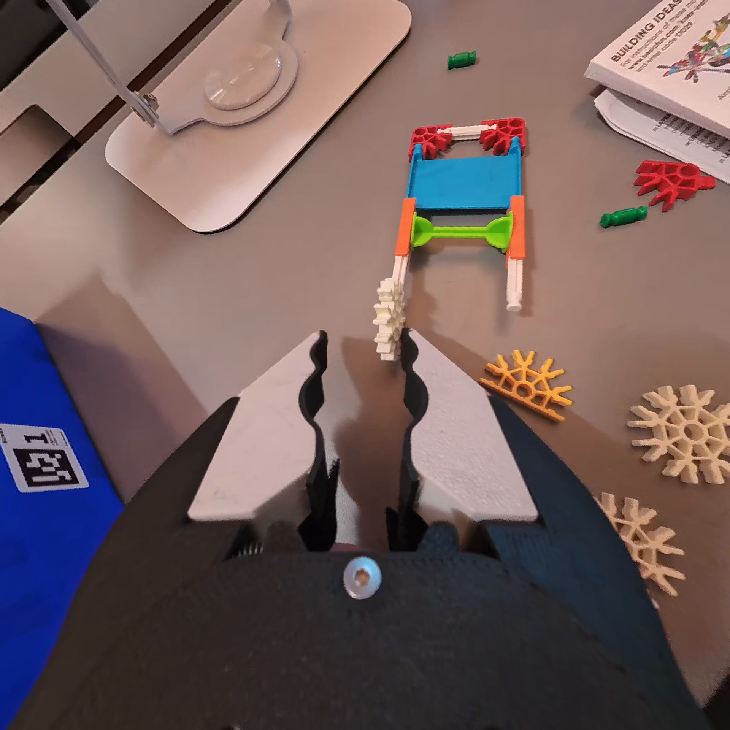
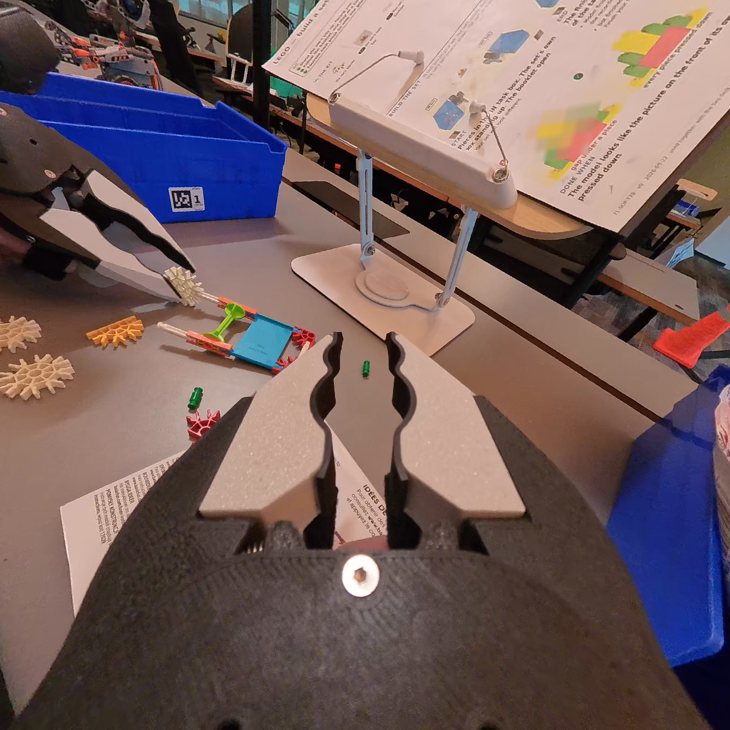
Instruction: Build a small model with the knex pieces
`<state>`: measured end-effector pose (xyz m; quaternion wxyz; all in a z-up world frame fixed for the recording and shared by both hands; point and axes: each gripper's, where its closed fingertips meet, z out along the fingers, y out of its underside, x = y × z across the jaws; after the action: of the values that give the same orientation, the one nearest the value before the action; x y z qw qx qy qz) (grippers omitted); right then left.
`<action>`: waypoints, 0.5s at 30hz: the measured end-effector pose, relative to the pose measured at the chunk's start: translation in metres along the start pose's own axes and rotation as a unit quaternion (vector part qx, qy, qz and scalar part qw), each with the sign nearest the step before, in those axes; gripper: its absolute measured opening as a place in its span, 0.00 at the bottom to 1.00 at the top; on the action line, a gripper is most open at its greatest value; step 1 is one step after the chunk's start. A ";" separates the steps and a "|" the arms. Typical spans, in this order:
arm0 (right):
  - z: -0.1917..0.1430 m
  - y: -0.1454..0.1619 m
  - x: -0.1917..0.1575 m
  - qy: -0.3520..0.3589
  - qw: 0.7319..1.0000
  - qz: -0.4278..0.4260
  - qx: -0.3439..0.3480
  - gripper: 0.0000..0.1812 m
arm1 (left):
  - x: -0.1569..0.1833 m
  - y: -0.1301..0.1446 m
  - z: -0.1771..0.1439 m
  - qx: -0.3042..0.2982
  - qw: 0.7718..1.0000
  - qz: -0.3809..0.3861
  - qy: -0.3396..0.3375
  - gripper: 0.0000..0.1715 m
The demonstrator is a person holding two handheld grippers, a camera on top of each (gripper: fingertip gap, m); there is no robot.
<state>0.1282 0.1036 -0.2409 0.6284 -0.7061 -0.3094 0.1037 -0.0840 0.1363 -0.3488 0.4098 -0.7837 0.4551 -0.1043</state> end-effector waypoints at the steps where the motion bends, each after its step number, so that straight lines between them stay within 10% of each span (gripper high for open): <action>1: 0.000 0.000 0.000 0.000 1.000 0.000 0.000 0.12 | 0.000 0.000 0.000 0.000 1.000 -0.001 0.001 0.19; 15: 0.000 0.001 -0.001 -0.001 1.000 -0.003 -0.003 0.12 | -0.002 -0.003 0.001 0.011 1.000 -0.001 0.004 0.06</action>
<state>0.1274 0.1034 -0.2420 0.6263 -0.7068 -0.3126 0.1019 -0.0824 0.1390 -0.3472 0.4161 -0.7793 0.4548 -0.1131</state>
